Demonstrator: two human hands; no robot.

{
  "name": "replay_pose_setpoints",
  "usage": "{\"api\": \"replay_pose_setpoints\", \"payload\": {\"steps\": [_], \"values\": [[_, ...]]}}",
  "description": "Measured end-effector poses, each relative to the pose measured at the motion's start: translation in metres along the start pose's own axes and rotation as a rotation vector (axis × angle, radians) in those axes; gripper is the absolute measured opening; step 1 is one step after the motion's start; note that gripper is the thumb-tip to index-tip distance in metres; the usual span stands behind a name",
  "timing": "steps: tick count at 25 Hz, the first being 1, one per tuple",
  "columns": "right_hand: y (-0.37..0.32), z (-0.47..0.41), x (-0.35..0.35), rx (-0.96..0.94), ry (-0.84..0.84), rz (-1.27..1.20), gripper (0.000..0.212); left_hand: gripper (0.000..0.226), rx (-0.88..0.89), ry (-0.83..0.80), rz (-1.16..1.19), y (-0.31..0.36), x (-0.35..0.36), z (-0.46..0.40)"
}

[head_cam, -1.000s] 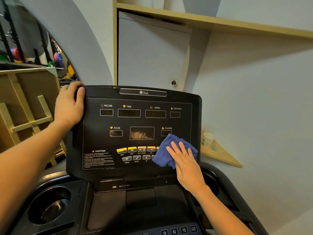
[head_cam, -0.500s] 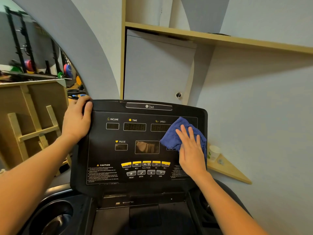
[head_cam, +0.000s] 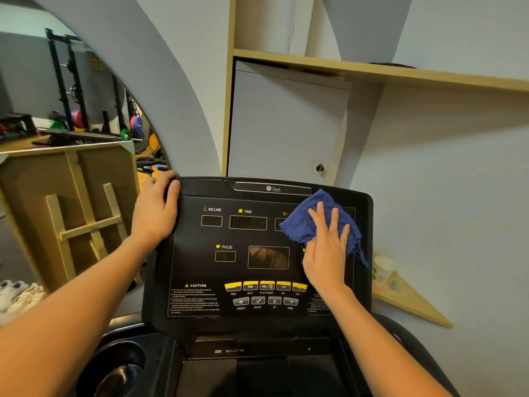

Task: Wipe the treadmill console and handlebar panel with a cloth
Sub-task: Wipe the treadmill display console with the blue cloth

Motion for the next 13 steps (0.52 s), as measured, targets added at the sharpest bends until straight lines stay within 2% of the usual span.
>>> {"api": "replay_pose_setpoints", "payload": {"steps": [13], "values": [[-0.086,0.0,0.038,-0.139,-0.019,-0.018,0.066,0.035,-0.001,-0.001,0.009,0.0,-0.002,0.001]]}}
Point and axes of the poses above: each hand's wrist, its own z-axis away from the middle knuckle, its own x-axis out of the palm, y = z × x, the point moved 7 cm from there along -z, towards the middle knuckle, and after that the axes turned 2 degrees about x, right-handed, at the moved point
